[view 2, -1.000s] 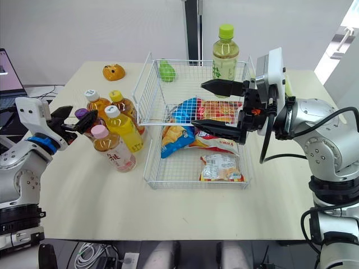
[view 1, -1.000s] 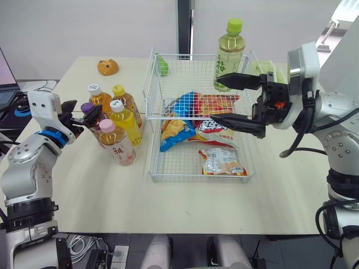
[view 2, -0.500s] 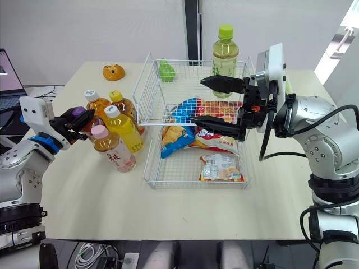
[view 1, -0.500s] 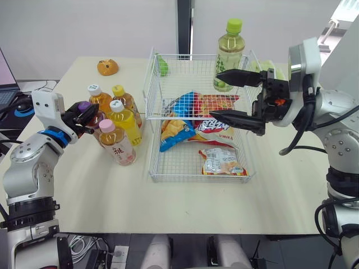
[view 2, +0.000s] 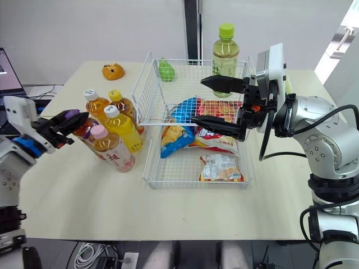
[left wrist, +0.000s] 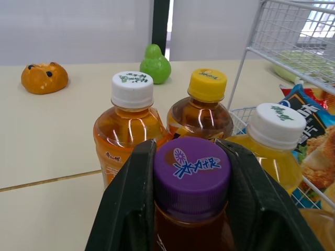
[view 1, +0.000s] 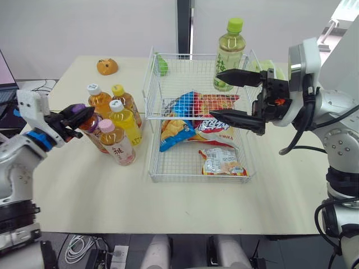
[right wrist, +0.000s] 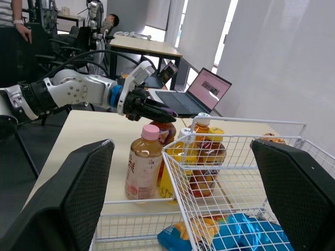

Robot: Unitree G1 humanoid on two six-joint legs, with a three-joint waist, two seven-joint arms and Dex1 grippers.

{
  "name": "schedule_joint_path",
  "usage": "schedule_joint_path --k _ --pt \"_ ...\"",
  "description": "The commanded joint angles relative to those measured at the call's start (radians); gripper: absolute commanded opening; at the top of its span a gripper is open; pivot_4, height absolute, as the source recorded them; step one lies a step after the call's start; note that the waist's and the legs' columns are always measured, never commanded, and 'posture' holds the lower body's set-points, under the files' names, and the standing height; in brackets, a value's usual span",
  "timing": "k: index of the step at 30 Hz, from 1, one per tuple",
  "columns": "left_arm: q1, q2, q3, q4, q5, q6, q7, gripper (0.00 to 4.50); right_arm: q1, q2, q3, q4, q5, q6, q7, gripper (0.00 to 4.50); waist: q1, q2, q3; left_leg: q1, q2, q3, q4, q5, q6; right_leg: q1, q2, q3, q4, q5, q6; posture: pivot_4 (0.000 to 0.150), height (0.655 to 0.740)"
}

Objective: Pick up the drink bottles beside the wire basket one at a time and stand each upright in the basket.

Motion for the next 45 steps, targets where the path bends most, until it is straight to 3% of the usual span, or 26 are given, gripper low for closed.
schedule_joint_path --k 1,10,17,23,30,35,45 --pt "-0.013 0.085 0.083 -0.038 -0.074 0.038 -0.087 1.35 -0.001 0.007 -0.026 -0.035 0.015 -0.025 -0.004 4.5 -0.002 0.0 0.0 0.0 0.0 0.0 0.0 0.0 0.0 0.0 0.0 0.0 0.0 0.0 0.0 0.15 0.74" --pt "-0.021 0.26 0.15 0.017 -0.07 0.068 -0.197 1.35 -0.001 0.035 -0.009 -0.012 -0.006 -0.055 0.006 4.5 -0.006 0.001 0.001 0.0 0.001 0.0 -0.001 0.0 0.0 -0.001 0.0 0.0 0.0 0.0 0.0 0.15 0.74" --pt "-0.203 0.456 0.134 0.101 -0.116 0.159 -0.265 1.35 -0.029 0.064 0.014 0.061 -0.047 -0.103 0.03 4.5 -0.007 -0.001 0.003 0.0 0.0 0.0 -0.001 0.0 0.0 -0.001 0.001 0.0 0.0 0.0 0.0 0.15 0.74" --pt "-0.491 0.493 -0.026 0.106 -0.155 0.23 -0.256 1.35 -0.053 0.092 0.024 0.105 -0.073 -0.141 0.041 4.5 -0.005 0.0 0.003 -0.001 0.0 0.0 -0.001 0.0 0.0 -0.001 0.001 0.0 0.0 -0.003 0.004 0.15 0.74" --pt "-0.89 0.37 -0.245 0.185 -0.131 0.282 -0.292 1.35 -0.072 0.023 -0.041 0.046 -0.05 -0.072 -0.011 4.5 -0.006 -0.001 0.004 -0.001 -0.002 0.001 0.0 0.0 0.0 -0.002 0.001 0.0 0.001 -0.003 0.004 0.15 0.74" --pt "-1.072 0.227 -0.364 0.296 -0.063 0.254 -0.367 1.35 -0.064 -0.033 -0.081 0.011 -0.047 -0.037 -0.054 4.5 -0.006 0.0 0.004 -0.001 -0.003 0.001 0.0 0.0 0.0 -0.002 0.002 0.0 0.001 -0.003 0.004 0.15 0.74" --pt "-1.282 -0.085 -0.473 0.684 0.177 -0.077 -0.448 1.35 -0.008 -0.088 -0.115 -0.091 -0.04 0.025 -0.156 4.5 -0.011 0.0 0.004 -0.003 -0.002 0.002 0.0 0.0 0.0 -0.004 0.003 0.001 0.001 0.0 0.0 0.15 0.74"
